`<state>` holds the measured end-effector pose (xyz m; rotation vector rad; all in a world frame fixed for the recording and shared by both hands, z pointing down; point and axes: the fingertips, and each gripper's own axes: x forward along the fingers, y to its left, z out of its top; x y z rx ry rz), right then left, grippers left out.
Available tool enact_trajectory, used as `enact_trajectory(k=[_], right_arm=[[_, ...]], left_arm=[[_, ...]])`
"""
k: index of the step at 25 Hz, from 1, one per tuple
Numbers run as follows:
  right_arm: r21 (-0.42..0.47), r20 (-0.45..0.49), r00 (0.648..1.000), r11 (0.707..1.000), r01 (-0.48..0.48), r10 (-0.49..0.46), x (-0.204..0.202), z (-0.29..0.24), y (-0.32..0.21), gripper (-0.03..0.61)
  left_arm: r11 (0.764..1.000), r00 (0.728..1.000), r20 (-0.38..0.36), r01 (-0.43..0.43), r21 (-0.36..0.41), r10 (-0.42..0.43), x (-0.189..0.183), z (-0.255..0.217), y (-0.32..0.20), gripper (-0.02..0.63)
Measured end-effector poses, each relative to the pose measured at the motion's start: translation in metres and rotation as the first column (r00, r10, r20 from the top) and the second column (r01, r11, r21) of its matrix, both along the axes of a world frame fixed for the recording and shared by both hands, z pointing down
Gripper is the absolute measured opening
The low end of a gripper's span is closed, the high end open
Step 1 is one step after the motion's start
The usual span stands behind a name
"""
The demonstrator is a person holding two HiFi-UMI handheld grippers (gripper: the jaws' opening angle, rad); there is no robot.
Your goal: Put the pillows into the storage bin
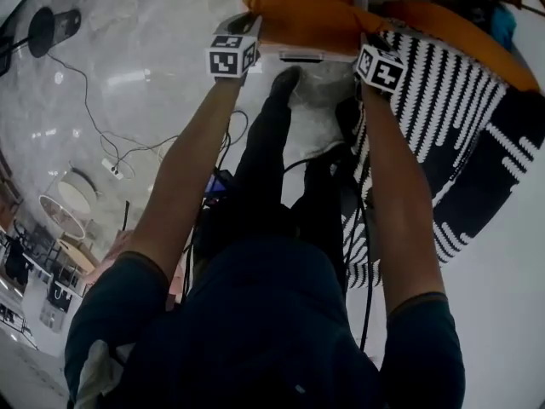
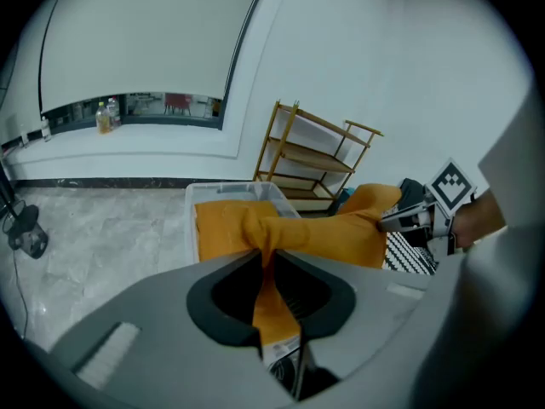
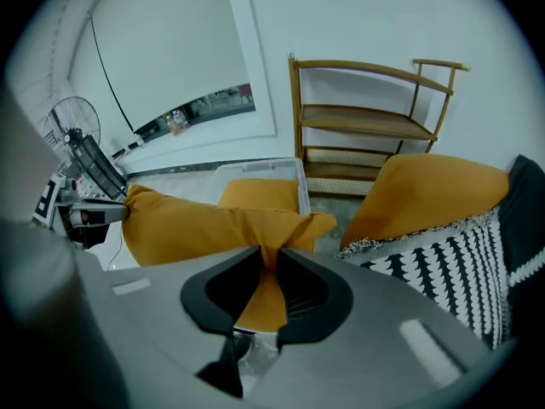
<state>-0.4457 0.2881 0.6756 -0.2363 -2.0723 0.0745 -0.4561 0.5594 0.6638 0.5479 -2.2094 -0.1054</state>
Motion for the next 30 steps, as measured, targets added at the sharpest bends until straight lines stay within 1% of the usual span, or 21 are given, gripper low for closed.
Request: enact_trajectory(k=[3, 5, 7, 8, 9, 10, 11, 12, 14, 17, 20, 22, 25, 27, 30], right_arm=[[-0.007, -0.050, 0.999, 1.000, 0.013, -0.013, -0.005, 0.016, -0.002, 0.081], [-0.023, -0.092, 0.996, 1.000, -0.002, 0.000, -0.006, 0.024, -0.003, 0.081], [-0.035, -0.150, 0.988, 0.999, -0.032, 0.026, -0.003, 0.030, -0.005, 0.083], [-0.035, -0.177, 0.983, 0.998, -0.047, 0.040, -0.002, 0.033, -0.007, 0.084], [-0.033, -0.196, 0.979, 0.998, -0.060, 0.052, -0.001, 0.034, -0.009, 0.083], [-0.033, -0.208, 0.976, 0.997, -0.067, 0.059, -0.001, 0.033, -0.011, 0.083], [-0.034, -0.212, 0.976, 0.997, -0.066, 0.058, -0.001, 0.031, -0.011, 0.083], [-0.035, -0.207, 0.977, 0.998, -0.059, 0.051, -0.002, 0.026, -0.012, 0.083], [-0.038, -0.180, 0.983, 0.998, -0.043, 0.036, -0.005, 0.012, -0.014, 0.083], [-0.062, -0.119, 0.992, 0.997, -0.041, 0.033, -0.004, -0.021, -0.018, 0.083], [-0.105, -0.035, 0.999, 0.994, -0.031, 0.027, -0.003, -0.068, -0.021, 0.083], [-0.154, 0.032, 0.999, 0.988, -0.024, 0.029, 0.000, -0.107, -0.023, 0.083], [-0.233, 0.151, 0.988, 0.972, 0.002, 0.034, 0.006, -0.176, -0.030, 0.083], [-0.268, 0.223, 0.975, 0.963, 0.037, 0.024, 0.016, -0.224, -0.035, 0.081], [-0.297, 0.320, 0.948, 0.950, 0.093, 0.007, 0.033, -0.291, -0.042, 0.080]], left_arm=[[1.000, 0.999, -0.040, 0.011, -0.011, -0.012, 0.001, 0.020, 0.000, 0.049], [0.999, 0.997, -0.075, 0.021, -0.024, -0.022, 0.003, 0.030, 0.002, 0.049], [0.999, 0.991, -0.130, 0.035, -0.027, -0.039, 0.007, 0.041, 0.005, 0.055], [0.999, 0.985, -0.167, 0.046, -0.021, -0.049, 0.010, 0.047, 0.006, 0.071], [0.998, 0.977, -0.203, 0.058, -0.015, -0.060, 0.012, 0.052, 0.009, 0.100], [0.998, 0.971, -0.228, 0.067, -0.011, -0.068, 0.014, 0.055, 0.011, 0.109], [0.998, 0.969, -0.237, 0.068, -0.013, -0.070, 0.014, 0.055, 0.013, 0.103], [0.998, 0.971, -0.231, 0.062, -0.016, -0.064, 0.013, 0.051, 0.014, 0.095], [0.999, 0.980, -0.192, 0.042, -0.021, -0.046, 0.009, 0.034, 0.012, 0.092], [1.000, 0.993, -0.119, 0.015, -0.014, -0.016, 0.003, -0.004, 0.001, 0.087], [1.000, 1.000, -0.023, -0.009, 0.005, 0.010, -0.006, -0.054, -0.013, 0.075], [1.000, 0.999, 0.048, -0.022, 0.018, 0.021, -0.011, -0.094, -0.024, 0.067], [0.998, 0.986, 0.163, -0.052, 0.034, 0.045, -0.013, -0.162, -0.048, 0.060], [0.997, 0.970, 0.236, -0.074, 0.034, 0.064, -0.009, -0.207, -0.061, 0.058], [0.995, 0.939, 0.334, -0.095, 0.039, 0.076, 0.002, -0.272, -0.074, 0.055]])
